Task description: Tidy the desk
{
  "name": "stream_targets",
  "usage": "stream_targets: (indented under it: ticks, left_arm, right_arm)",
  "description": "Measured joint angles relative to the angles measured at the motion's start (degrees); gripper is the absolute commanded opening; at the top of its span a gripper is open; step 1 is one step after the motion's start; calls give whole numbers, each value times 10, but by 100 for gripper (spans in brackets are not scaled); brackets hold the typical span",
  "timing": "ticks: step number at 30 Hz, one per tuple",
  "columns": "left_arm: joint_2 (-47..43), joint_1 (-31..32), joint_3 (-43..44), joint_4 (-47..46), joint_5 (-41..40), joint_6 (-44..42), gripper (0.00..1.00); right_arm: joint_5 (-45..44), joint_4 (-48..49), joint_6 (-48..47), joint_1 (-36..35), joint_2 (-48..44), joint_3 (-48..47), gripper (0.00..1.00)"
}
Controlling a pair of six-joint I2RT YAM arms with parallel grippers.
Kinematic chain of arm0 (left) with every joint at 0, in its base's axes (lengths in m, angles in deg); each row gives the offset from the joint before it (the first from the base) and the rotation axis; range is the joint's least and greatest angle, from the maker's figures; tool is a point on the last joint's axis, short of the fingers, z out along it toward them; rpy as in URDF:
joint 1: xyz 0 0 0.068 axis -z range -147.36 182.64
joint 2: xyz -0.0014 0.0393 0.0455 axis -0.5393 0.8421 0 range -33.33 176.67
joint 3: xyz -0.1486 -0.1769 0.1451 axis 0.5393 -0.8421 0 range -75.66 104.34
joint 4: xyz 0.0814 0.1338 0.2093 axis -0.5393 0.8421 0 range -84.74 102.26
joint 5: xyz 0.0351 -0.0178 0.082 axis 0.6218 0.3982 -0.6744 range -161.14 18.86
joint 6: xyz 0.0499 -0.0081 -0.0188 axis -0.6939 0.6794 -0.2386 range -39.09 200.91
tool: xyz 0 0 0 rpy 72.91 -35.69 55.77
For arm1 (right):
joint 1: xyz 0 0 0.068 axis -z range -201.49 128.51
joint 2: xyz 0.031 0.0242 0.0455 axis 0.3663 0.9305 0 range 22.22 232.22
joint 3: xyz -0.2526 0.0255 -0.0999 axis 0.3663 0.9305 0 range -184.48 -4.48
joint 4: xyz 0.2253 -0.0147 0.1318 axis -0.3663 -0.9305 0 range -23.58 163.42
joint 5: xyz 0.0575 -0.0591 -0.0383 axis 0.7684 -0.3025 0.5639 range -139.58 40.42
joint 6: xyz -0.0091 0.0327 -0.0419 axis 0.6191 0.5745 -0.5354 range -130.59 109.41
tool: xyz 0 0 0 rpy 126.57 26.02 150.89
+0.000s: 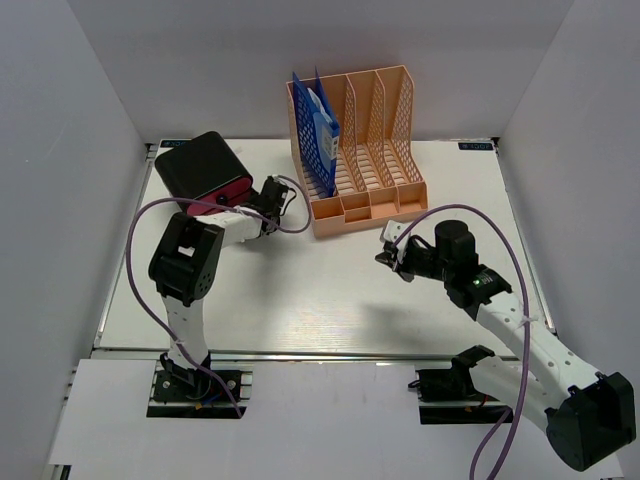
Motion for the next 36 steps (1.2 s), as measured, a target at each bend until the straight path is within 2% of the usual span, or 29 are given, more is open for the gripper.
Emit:
stream_targets:
  ticks: [9, 10, 12, 15, 18, 20, 21, 22, 23, 24, 25, 26, 27, 28, 30, 33, 36]
  left_arm:
    - [2, -5, 19, 4, -1, -2, 42]
    - [2, -5, 19, 5, -1, -2, 39]
    - [1, -5, 18, 3, -1, -1, 23]
    - [-21, 0, -10, -9, 8, 0, 17]
    - [-75, 5, -47, -1, 38, 21, 17]
    - [-134, 7, -65, 9, 73, 39, 23]
    - [-165, 8, -70, 15, 96, 49, 30]
    - [-197, 8, -73, 21, 126, 58, 54]
    - [-236, 8, -78, 24, 169, 65, 71]
    - [-273, 8, -85, 26, 206, 73, 77]
    - [-314, 8, -94, 27, 244, 84, 83]
    - [-363, 8, -110, 24, 283, 97, 84]
    - [-410, 8, -132, 17, 319, 111, 98]
    - [-463, 8, -160, 13, 351, 121, 98]
    - [-565, 9, -218, -2, 404, 146, 98]
    - [-695, 5, -295, -13, 458, 169, 98]
    - [-748, 1, -331, -22, 494, 180, 98]
  right_arm:
    - [0, -2, -9, 0, 2, 2, 0]
    - [0, -2, -10, 0, 2, 2, 0]
    - [0, -2, -12, 0, 2, 2, 0]
    - [0, -2, -14, 0, 4, 2, 0]
    - [0, -3, -15, 0, 5, 2, 0]
    - [0, -3, -15, 1, 10, 2, 0]
    - [0, -3, -15, 1, 13, 2, 9]
    - [-1, -3, -15, 3, 16, 2, 17]
    - [-3, -4, -15, 4, 19, 2, 25]
    - [-5, -4, -14, 5, 21, 3, 41]
    - [-6, -4, -12, 9, 23, 3, 48]
    - [-7, -4, -10, 12, 26, 3, 53]
    - [-9, -4, -4, 17, 27, 3, 66]
    - [-10, -4, 4, 22, 28, 3, 80]
    - [-14, 1, 20, 31, 28, 3, 88]
    - [-20, 8, 56, 43, 29, 3, 89]
    - [-29, 17, 126, 53, 24, 3, 89]
